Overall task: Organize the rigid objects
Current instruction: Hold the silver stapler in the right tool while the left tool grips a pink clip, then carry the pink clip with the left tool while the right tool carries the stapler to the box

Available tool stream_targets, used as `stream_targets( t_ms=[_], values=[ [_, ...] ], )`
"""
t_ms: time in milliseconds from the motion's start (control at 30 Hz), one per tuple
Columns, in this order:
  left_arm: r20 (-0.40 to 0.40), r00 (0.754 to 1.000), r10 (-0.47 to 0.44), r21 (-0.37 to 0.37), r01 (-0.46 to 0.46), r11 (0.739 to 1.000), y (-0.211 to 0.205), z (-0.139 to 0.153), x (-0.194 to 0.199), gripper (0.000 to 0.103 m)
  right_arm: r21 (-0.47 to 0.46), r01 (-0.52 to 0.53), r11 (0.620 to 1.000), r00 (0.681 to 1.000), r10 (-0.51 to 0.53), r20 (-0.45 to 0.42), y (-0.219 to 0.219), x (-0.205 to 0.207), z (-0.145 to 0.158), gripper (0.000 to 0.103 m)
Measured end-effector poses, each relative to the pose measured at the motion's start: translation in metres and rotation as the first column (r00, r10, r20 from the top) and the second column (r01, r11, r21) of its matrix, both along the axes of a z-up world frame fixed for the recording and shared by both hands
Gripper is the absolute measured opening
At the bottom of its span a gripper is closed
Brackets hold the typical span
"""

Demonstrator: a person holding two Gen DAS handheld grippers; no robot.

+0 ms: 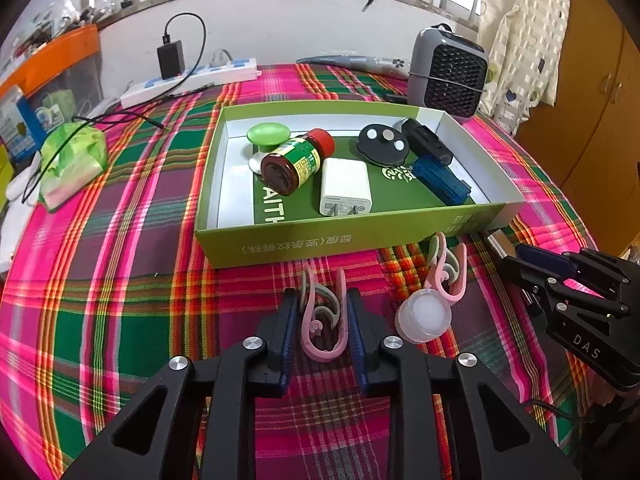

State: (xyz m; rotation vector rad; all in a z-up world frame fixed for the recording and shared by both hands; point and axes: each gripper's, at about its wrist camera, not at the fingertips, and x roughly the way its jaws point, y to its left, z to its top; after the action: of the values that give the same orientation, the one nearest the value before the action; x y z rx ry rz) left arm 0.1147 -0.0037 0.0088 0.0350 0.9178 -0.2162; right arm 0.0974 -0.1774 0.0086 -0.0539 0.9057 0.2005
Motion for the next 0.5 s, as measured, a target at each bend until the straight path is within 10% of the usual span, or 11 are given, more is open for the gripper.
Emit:
stream_targets(
  t_ms=[500],
  values=[
    [0.0, 1.0, 0.0, -0.009, 0.0, 1.0, 0.0013, 0.0011, -0.0003, 0.022, 0.002, 0.0, 1.0, 1.0, 0.0, 0.001, -0.0002, -0.0004, -0.0002, 0.024]
  ],
)
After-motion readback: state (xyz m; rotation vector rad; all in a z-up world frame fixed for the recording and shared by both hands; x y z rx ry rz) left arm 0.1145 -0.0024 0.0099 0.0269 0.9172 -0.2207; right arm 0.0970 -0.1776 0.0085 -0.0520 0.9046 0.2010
